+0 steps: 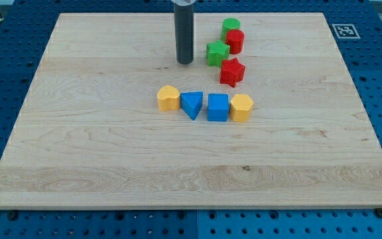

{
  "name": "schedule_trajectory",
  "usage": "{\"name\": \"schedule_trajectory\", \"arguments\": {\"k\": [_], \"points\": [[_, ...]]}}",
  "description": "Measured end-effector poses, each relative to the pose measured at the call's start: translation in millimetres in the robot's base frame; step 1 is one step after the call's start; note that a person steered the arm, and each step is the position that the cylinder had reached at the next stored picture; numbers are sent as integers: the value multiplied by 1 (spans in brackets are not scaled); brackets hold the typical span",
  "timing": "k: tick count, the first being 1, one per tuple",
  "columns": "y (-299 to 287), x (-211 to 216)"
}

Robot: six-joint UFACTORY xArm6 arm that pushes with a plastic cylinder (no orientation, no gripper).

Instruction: Push the green star slightly right

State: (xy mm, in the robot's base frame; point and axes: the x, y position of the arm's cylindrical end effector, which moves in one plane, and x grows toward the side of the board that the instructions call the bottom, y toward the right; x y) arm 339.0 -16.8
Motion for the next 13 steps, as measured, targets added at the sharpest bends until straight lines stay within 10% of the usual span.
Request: {"name": "schedule_trajectory", "arguments": {"k": [13], "points": [[-8,-26]]}}
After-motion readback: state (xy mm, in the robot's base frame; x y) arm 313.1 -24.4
